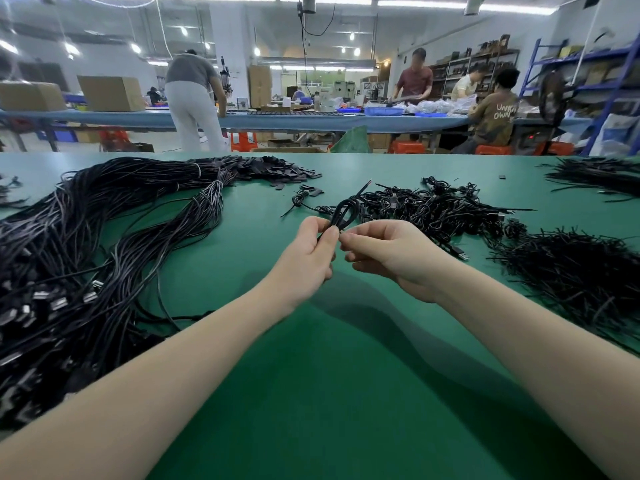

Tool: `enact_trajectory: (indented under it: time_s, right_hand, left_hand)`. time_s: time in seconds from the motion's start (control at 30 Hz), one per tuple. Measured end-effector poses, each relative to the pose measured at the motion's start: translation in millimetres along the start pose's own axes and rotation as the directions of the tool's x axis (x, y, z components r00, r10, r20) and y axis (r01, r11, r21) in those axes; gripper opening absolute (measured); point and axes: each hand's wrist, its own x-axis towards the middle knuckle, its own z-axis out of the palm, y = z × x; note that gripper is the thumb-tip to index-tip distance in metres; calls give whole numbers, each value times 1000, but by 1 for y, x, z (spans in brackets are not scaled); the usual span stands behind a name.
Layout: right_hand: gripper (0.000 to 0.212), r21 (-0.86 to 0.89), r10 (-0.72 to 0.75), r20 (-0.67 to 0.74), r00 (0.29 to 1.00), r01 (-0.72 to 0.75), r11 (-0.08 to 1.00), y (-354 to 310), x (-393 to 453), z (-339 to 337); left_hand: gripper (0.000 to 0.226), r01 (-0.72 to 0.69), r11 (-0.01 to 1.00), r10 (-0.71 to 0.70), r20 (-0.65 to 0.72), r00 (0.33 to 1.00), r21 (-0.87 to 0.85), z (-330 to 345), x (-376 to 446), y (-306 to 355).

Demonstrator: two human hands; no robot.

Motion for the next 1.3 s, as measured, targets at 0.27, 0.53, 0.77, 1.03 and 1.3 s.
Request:
enact_trajectory:
  time_s: [0.27,0.53,0.77,1.03,1.3]
  right_hand:
    - [7,-356,-214,-124,969,158,921,-3,-2,3]
    - [7,-823,-612,-90,786,288,490,2,-4,-1]
    - [11,-818,-660,4,752,382,431,5,-4,-2]
    - [5,-840,-730,155,666,478,258,2,-8,-2]
    - [4,-818,-776,99,623,495,293,6,-7,1]
  left_hand:
    - [13,23,998,-21,-39,999,59,5,-2,0]
    - [47,193,981,-194,16,981,5,2,-5,18]
    - [38,23,992,-27,-29,999,-121,2,-5,21]
    - [39,163,974,-153,73,986,-155,-10,1,13]
    - [6,-119,971,124,-8,992,207,-15,4,5]
